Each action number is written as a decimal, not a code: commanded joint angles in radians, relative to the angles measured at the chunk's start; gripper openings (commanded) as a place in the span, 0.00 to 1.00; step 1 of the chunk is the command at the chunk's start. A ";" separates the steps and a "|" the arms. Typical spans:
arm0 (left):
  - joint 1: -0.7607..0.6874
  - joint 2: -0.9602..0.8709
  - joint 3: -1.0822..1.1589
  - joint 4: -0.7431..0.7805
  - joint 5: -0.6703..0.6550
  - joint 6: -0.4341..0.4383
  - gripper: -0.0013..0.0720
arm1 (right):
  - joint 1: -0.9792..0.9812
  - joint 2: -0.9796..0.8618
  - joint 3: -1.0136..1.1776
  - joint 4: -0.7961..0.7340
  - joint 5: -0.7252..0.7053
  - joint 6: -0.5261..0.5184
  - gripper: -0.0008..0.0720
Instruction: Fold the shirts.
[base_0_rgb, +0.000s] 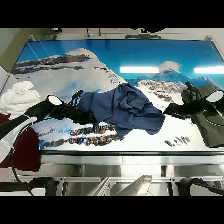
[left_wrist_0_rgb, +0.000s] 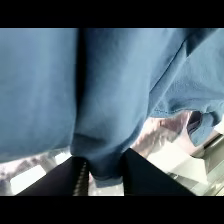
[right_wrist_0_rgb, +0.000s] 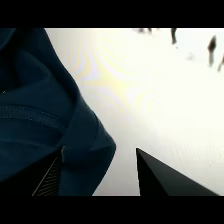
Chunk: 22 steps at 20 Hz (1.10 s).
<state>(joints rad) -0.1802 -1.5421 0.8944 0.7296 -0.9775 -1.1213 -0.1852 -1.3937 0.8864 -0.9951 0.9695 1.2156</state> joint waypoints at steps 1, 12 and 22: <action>0.000 0.002 0.000 0.004 0.013 0.006 0.06 | 0.002 -0.047 0.000 0.013 -0.011 -0.027 0.70; 0.014 0.002 0.363 -0.106 -0.217 0.006 0.06 | 0.065 -0.077 0.005 0.200 -0.024 -0.214 0.03; 0.376 0.172 0.866 -0.505 -0.393 -0.013 0.06 | -0.136 0.342 0.337 0.398 0.079 -0.237 0.03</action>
<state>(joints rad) 0.0837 -1.4300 1.6356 0.3660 -1.3460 -1.1259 -0.2592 -1.1824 1.1179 -0.6876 1.0340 0.9932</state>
